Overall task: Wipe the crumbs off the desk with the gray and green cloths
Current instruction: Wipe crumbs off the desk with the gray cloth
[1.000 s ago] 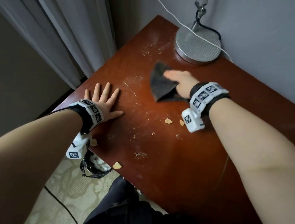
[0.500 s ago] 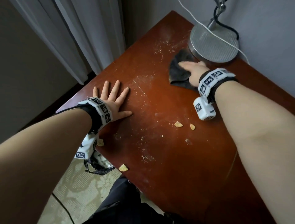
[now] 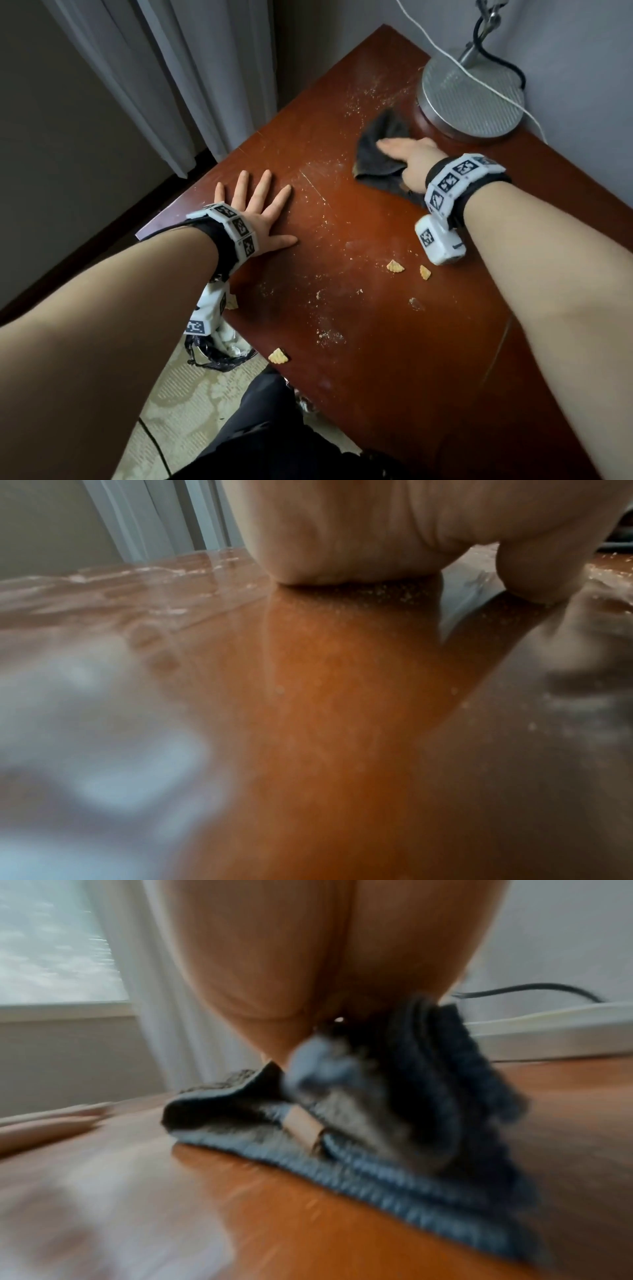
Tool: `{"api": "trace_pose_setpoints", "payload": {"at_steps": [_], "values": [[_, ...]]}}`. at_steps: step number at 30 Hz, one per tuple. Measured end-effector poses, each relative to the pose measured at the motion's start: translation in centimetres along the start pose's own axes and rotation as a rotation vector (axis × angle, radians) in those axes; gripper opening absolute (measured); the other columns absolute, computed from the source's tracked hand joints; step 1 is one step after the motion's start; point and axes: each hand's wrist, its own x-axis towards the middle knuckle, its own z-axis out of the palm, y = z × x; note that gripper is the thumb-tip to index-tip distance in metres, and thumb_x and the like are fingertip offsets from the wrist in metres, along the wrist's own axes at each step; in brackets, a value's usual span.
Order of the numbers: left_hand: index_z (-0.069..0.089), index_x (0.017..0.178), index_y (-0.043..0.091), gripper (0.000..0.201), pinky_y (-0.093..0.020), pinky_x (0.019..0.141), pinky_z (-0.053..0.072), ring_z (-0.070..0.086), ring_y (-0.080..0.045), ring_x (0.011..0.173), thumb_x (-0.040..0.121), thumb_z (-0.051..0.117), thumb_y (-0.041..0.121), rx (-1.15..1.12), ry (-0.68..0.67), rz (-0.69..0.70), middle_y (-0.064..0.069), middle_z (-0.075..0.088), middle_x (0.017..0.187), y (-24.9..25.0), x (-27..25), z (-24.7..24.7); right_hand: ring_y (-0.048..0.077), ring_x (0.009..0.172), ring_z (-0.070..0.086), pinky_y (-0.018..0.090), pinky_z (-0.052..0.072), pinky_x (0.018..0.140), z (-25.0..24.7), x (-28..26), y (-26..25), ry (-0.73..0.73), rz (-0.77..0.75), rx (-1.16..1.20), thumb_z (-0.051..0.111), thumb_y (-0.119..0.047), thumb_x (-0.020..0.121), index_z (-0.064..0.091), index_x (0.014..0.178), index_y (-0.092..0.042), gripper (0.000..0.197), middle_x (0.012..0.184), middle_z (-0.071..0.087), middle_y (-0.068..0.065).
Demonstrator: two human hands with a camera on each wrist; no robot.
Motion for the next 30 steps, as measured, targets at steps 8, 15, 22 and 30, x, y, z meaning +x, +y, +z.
{"api": "trace_pose_setpoints", "payload": {"at_steps": [8,15,22,30], "values": [[-0.023,0.142,0.039,0.086,-0.057,0.113,-0.008,-0.026,-0.029,0.140,0.083,0.029,0.073,0.007,0.010,0.009,0.003,-0.033,0.151,0.1,-0.2,-0.1,0.032,0.131,0.029,0.030,0.019,0.113,-0.2,-6.5,5.0,0.118,0.173,0.107,0.033,0.009,0.085,0.029,0.146,-0.027,0.071,0.153,0.027,-0.001],[-0.023,0.142,0.038,0.085,-0.057,0.113,-0.006,-0.024,-0.030,0.141,0.083,0.026,0.074,0.036,-0.001,0.004,0.002,-0.032,0.151,0.2,-0.3,-0.3,0.033,0.129,0.024,0.035,0.026,0.109,5.0,-13.8,5.0,0.042,0.356,0.114,0.037,-0.005,0.093,0.014,0.150,-0.022,0.064,0.155,0.015,-0.005],[-0.023,0.142,0.037,0.085,-0.057,0.114,-0.004,-0.024,-0.031,0.141,0.082,0.023,0.075,0.047,-0.009,0.031,0.001,-0.032,0.151,-0.1,-0.3,-0.5,0.026,0.137,0.016,0.029,0.015,0.114,7.4,-16.3,-1.0,-0.056,0.158,0.276,0.026,0.008,0.091,0.018,0.149,-0.025,0.067,0.156,0.015,-0.009],[-0.022,0.143,0.037,0.086,-0.059,0.111,-0.003,-0.021,-0.034,0.141,0.082,0.026,0.075,0.055,0.009,0.055,0.001,-0.032,0.151,-0.5,0.4,0.0,0.035,0.127,0.032,0.032,0.027,0.108,5.0,-12.7,1.7,0.173,0.737,0.306,0.036,-0.008,0.095,0.021,0.149,-0.025,0.058,0.154,0.019,-0.003]]}}
